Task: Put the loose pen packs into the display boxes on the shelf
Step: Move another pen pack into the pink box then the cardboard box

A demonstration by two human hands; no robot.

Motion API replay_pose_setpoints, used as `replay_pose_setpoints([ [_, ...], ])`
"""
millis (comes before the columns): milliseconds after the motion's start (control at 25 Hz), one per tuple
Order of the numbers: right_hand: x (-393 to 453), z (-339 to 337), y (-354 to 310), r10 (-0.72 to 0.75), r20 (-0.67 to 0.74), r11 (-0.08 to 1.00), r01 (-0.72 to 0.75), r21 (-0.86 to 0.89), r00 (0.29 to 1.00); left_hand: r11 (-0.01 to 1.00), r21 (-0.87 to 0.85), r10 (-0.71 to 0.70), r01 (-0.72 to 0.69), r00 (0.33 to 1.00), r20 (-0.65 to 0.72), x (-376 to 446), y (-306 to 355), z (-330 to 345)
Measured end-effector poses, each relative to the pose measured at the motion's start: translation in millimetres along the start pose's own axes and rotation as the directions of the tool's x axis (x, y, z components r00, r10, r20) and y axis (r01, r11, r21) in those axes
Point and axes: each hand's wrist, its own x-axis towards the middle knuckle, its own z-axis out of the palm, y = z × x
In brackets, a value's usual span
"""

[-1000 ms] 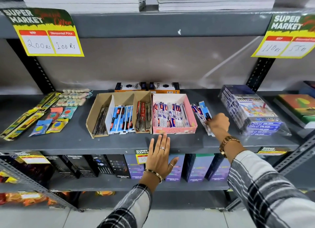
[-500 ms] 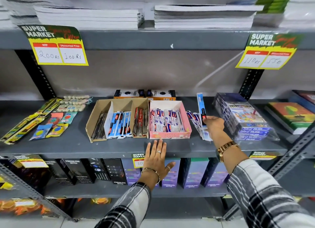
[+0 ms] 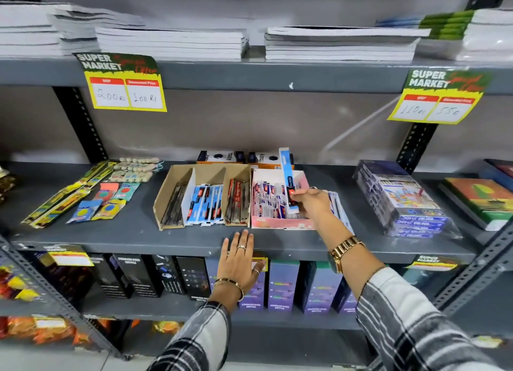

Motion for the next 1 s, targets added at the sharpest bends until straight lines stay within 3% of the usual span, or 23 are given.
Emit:
replay_pose_setpoints([
  [320, -23.8, 92.6, -1.9, 0.048, 0.197, 0.989, -0.019, -0.149, 0.979, 0.988, 0.025, -0.155, 0.155, 0.988, -0.017, -16.6, -77.4, 4.2],
  [560, -37.4, 156.7, -1.1, -0.094, 0.197, 0.934, 0.155, -0.322, 0.976, 0.976, 0.025, -0.215, 0.218, 0.973, -0.089, -25.7, -111.9, 4.7],
  [800, -42.6, 206.1, 7.4, -0.290, 0.198, 0.672, 0.346, -0.654, 0.936, 0.984, -0.060, -0.176, 0.168, 0.974, -0.143, -32.9, -132.4, 8.0],
  [1000, -38.9, 214.5, 19.6, -0.376, 0.339, 0.416, 0.484, -0.770, 0.862, 0.981, -0.115, -0.177, 0.159, 0.971, -0.161, -32.6, -131.7, 7.2],
])
